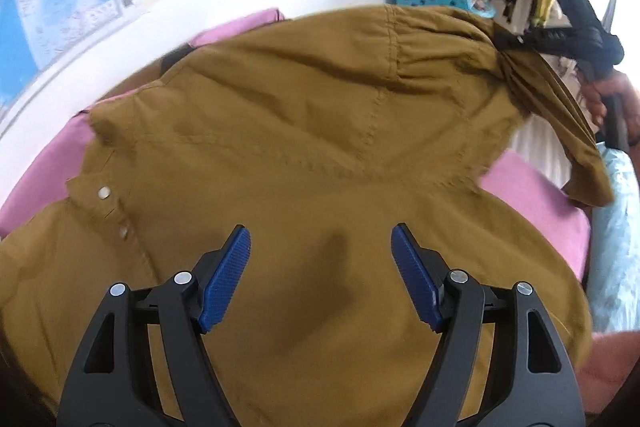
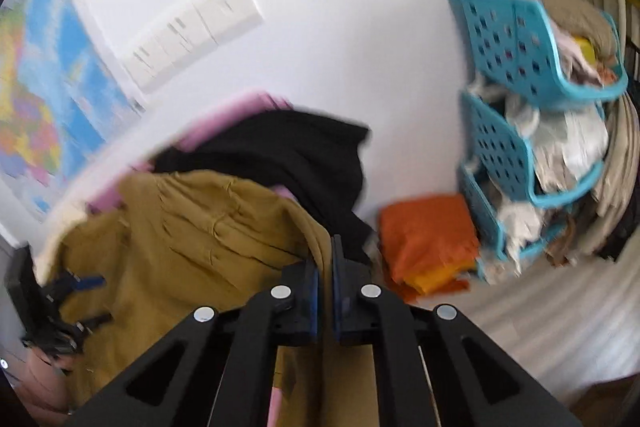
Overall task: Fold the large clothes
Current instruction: 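Grasp the shirt body with the right gripper and pull it across the bed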
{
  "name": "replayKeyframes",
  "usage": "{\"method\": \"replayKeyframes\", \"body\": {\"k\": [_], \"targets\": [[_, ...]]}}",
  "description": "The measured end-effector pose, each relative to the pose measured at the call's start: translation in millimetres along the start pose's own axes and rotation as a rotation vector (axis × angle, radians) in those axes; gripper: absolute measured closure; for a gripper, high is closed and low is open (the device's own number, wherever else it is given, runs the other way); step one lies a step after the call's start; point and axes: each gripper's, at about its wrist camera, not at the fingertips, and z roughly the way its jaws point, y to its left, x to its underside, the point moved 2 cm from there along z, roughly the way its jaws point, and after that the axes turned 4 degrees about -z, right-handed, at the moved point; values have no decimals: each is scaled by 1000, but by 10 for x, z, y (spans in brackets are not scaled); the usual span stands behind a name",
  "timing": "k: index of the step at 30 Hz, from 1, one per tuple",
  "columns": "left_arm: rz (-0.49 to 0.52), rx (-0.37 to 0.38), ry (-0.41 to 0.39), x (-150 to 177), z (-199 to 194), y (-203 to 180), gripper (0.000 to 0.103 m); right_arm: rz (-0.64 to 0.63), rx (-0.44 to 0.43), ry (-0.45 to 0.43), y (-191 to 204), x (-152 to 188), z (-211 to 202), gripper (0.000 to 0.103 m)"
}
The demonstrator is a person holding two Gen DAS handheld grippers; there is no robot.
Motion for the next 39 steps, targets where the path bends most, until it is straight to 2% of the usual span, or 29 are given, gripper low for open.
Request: {"method": "replayKeyframes", "body": {"k": [2, 6, 11, 15, 18, 19, 20, 21, 25, 27, 28, 30, 34, 39], "targets": [[-2, -12, 30, -64, 187, 7, 31, 12, -17, 61, -23, 99, 218, 97], [-42, 7, 106, -145, 592, 58, 31, 49, -69, 92, -107, 157, 357, 94], [-75, 22, 121, -185, 713, 117, 28, 13, -159, 69, 65, 53, 16, 94], [-116, 31, 97, -339, 711, 168, 32, -38, -260, 45, 429, -106, -360, 94], [-152, 91, 53, -546, 657, 232, 33, -95, -329, 47, 791, -149, -553, 94], [-162, 114, 56, -612, 667, 242, 36, -113, -351, 47, 890, -154, -596, 94], [-176, 135, 59, -705, 681, 273, 45, -135, -374, 50, 1015, -159, -642, 94], [-188, 136, 53, -777, 673, 301, 51, -165, -400, 52, 1185, -159, -694, 94], [-222, 161, -18, -1001, 441, 412, 53, -225, -478, 72, 1648, -136, -783, 94], [-203, 131, -57, -1071, 272, 463, 43, -240, -526, 98, 1848, -78, -741, 94], [-188, 90, -66, -1097, 194, 506, 34, -239, -560, 136, 1993, -17, -658, 94], [-164, 57, -96, -1135, 83, 599, 33, -237, -610, 185, 2176, 91, -521, 94], [-189, 85, -85, -1004, -63, 844, 31, -222, -717, 280, 2696, 353, -117, 94], [-284, 114, -90, -480, -368, 1294, 31, -143, -827, 334, 3000, 527, 342, 94]]}}
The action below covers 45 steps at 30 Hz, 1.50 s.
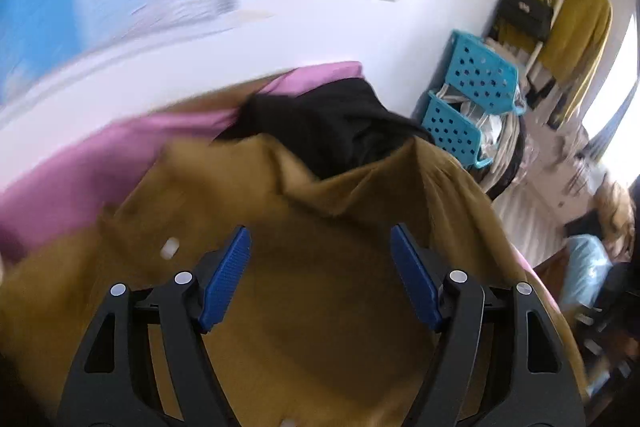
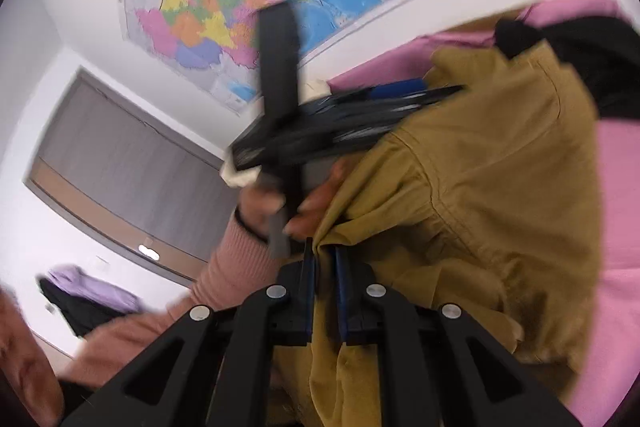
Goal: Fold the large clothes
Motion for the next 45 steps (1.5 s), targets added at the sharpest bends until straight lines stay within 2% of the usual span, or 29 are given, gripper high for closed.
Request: {"method": "replayKeyframes", "body": {"k": [2, 3, 6, 10, 11, 15, 18, 19, 21, 22, 23, 24, 25, 26, 29, 30, 32, 34, 36, 38, 39, 40, 42, 43, 44, 45], "targets": [[-44, -19, -14, 148, -202, 230, 30, 39, -51, -22, -81, -64, 168, 94], [-63, -4, -25, 268, -388, 353, 29, 62, -62, -38, -119, -97, 234, 94], [-65, 10, -53, 546, -772, 500, 21, 123, -89, -58, -207, -220, 496, 94], [-26, 82, -47, 954, -1082, 419, 6, 178, -96, -54, -270, -347, 862, 91], [-17, 93, -37, 1040, -1093, 378, 6, 176, -87, -53, -301, -384, 920, 90], [-23, 175, 48, 1339, -824, 203, 6, 245, -40, -12, -462, -450, 1324, 63], [-54, 205, 132, 1467, -464, 160, 7, 238, -20, 9, -522, -448, 1463, 60], [-77, 235, 163, 1490, -348, 152, 11, 227, -19, 7, -523, -447, 1437, 55], [-101, 298, 204, 1509, -183, 110, 25, 204, -15, -1, -514, -455, 1359, 46], [-99, 309, 209, 1504, -141, 89, 38, 191, 2, -19, -506, -465, 1276, 39], [-99, 322, 210, 1493, -112, 70, 53, 172, 12, -36, -491, -469, 1182, 37], [-108, 351, 211, 1474, -87, 57, 57, 154, 16, -54, -475, -475, 1084, 36], [-115, 355, 205, 1450, -78, 61, 65, 146, 8, -76, -474, -481, 959, 33], [-113, 348, 197, 1439, -89, 72, 77, 138, 8, -93, -475, -493, 862, 33], [-108, 339, 183, 1378, -218, 182, 88, 53, 107, -163, -497, -481, 474, 33], [-103, 332, 171, 1355, -290, 225, 88, 30, 146, -179, -520, -469, 375, 33], [-86, 300, 139, 1318, -463, 310, 91, -39, 296, -197, -598, -449, 208, 32], [-76, 251, 117, 1253, -616, 420, 93, -66, 437, -198, -754, -400, 91, 28], [-78, 158, 85, 1184, -810, 593, 92, -30, 456, -178, -966, -333, 53, 25], [-101, 70, 64, 1147, -946, 814, 88, 10, 482, -142, -1207, -248, 72, 24], [-120, 5, 64, 1128, -998, 950, 89, 19, 479, -132, -1272, -208, 81, 23], [-130, -58, 63, 1127, -1050, 1064, 89, 43, 437, -106, -1384, -158, 134, 23], [-145, -88, 70, 1145, -1136, 1190, 73, 78, 397, -82, -1483, -92, 214, 22], [-139, -95, 74, 1186, -1179, 1212, 57, 95, 373, -69, -1536, -67, 266, 21], [-124, -102, 75, 1232, -1218, 1199, 46, 103, 342, -63, -1569, -45, 299, 20], [-107, -103, 78, 1284, -1247, 1175, 43, 103, 320, -62, -1582, -17, 306, 20]]}}
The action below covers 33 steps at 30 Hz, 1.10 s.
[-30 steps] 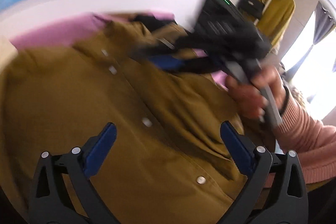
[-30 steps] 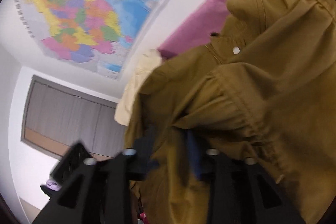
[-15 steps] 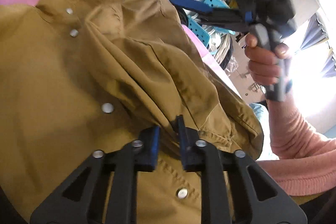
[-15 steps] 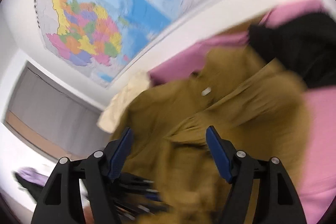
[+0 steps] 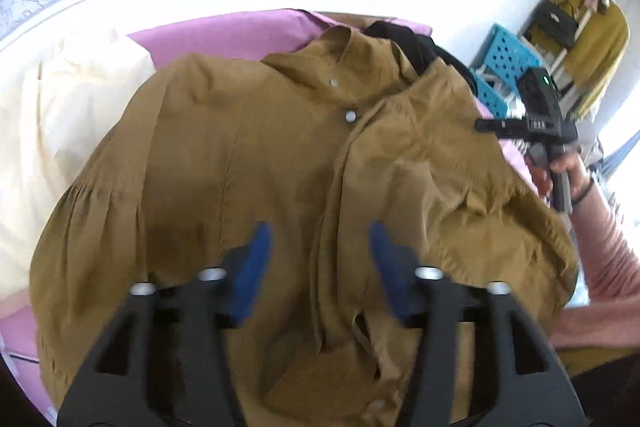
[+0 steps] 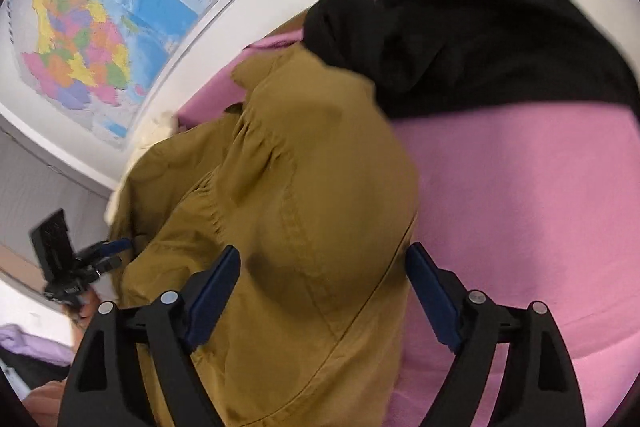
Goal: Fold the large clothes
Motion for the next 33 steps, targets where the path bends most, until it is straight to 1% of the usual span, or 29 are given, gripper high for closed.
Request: {"method": "replayKeyframes", "body": {"k": [1, 2, 3, 4, 5, 6, 7, 8, 9, 10, 12, 13, 14, 15, 16, 17, 18, 19, 20, 21, 22, 23, 24, 25, 26, 28, 30, 31, 33], "targets": [[20, 8, 11, 70, -22, -30, 40, -5, -13, 0, 0, 17, 15, 20], [41, 18, 28, 152, -25, -52, 31, -19, -18, 2, 5, 26, 23, 22], [55, 20, 35, 218, -25, -95, 26, -30, -22, 4, 16, 45, 14, 35], [74, 29, 45, 294, -16, -137, 21, -34, -12, 8, 17, 55, 8, 53], [96, 42, 66, 374, 12, -189, 18, -33, -18, 15, 0, 70, 6, 63], [118, 45, 81, 458, 57, -255, 17, -30, -41, 19, -10, 79, -2, 77], [143, 38, 98, 531, 104, -304, 17, -30, -45, 19, -36, 94, -21, 83], [165, 23, 117, 593, 163, -331, 17, -38, -36, 15, -54, 109, -51, 87], [194, -8, 148, 652, 253, -359, 18, -40, -33, 3, -68, 116, -91, 93], [214, -44, 176, 692, 344, -364, 23, -37, -23, -11, -63, 113, -119, 97], [242, -98, 197, 703, 438, -348, 35, -53, -24, -49, -58, 117, -239, 97], [260, -127, 178, 657, 416, -332, 55, -52, -16, -62, -50, 109, -276, 97], [261, -138, 160, 583, 374, -316, 67, -51, -11, -78, -52, 97, -336, 98], [263, -156, 134, 513, 321, -304, 70, -46, -13, -99, -77, 86, -427, 99], [282, -209, 81, 403, 229, -292, 77, -41, -15, -114, -106, 79, -503, 99], [297, -259, 36, 298, 143, -273, 79, -45, -20, -127, -122, 76, -564, 99], [295, -288, 5, 215, 78, -245, 79, -44, -20, -140, -137, 70, -607, 99], [285, -305, -40, 111, -4, -203, 77, -28, -34, -153, -180, 80, -643, 99], [278, -314, -65, 32, -45, -155, 65, -19, -30, -149, -217, 95, -625, 99], [272, -332, -66, -24, -34, -100, 50, -14, -2, -138, -232, 100, -576, 99], [268, -374, -65, -65, 3, -33, 26, 4, 41, -114, -299, 117, -490, 98], [255, -410, -53, -98, 87, 63, 24, 19, 68, -88, -361, 139, -406, 97], [234, -389, -28, -106, 151, 126, 24, 36, 86, -74, -383, 151, -340, 92], [196, -358, 2, -105, 216, 203, 21, 63, 109, -67, -441, 173, -299, 82], [149, -333, 33, -97, 271, 277, 16, 70, 121, -68, -453, 187, -296, 78], [118, -297, 47, -47, 272, 345, 16, 71, 157, -87, -419, 194, -366, 63], [109, -267, 26, 27, 182, 407, 10, 17, 204, -126, -276, 178, -538, 60], [91, -228, 13, 64, 118, 434, 7, -15, 227, -148, -186, 156, -629, 59], [56, -156, -7, 128, 34, 459, 7, -76, 245, -190, -9, 87, -761, 58]]}}
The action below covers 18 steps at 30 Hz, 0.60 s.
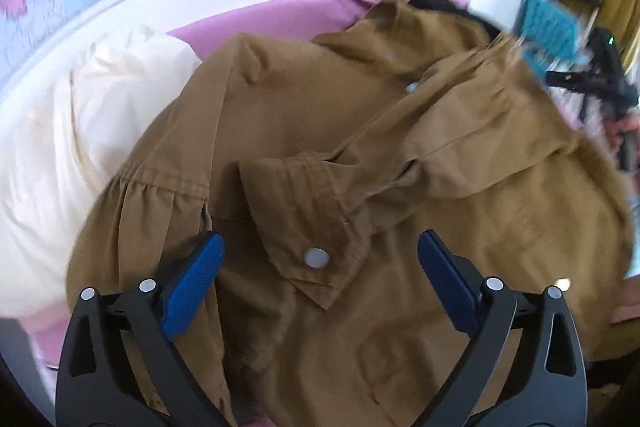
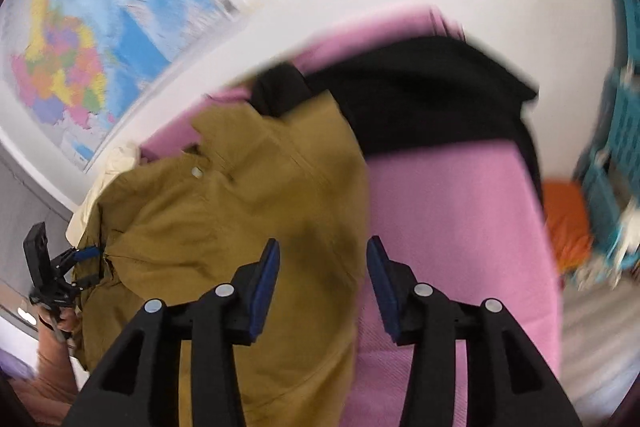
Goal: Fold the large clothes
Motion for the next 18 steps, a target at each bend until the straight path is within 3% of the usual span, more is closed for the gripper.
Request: {"method": "replayKeyframes", "body": {"k": [2, 6, 8, 10, 14, 15, 16, 18], "targets": [[-19, 16, -4, -15, 21, -22, 8, -114, -33, -45, 292, -151, -115, 58], [-57, 3, 29, -52, 222, -67, 20, -393, -69, -5, 1117, -369, 211, 55], [-70, -2, 55, -68, 337, -106, 38, -525, -87, 66, 1536, -426, 609, 55], [-89, -14, 82, -39, 432, -99, 47, -614, -94, 131, 1827, -454, 955, 55], [-98, -15, 75, 12, 409, -67, 50, -761, -60, 269, 2161, -442, 1577, 55], [-99, -13, 74, 20, 399, -60, 50, -773, -63, 296, 2179, -437, 1660, 58], [-96, -12, 73, 25, 395, -61, 50, -786, -68, 336, 2195, -430, 1778, 79], [-88, -23, 78, 25, 410, -69, 50, -795, -83, 371, 2211, -444, 1891, 100]]}}
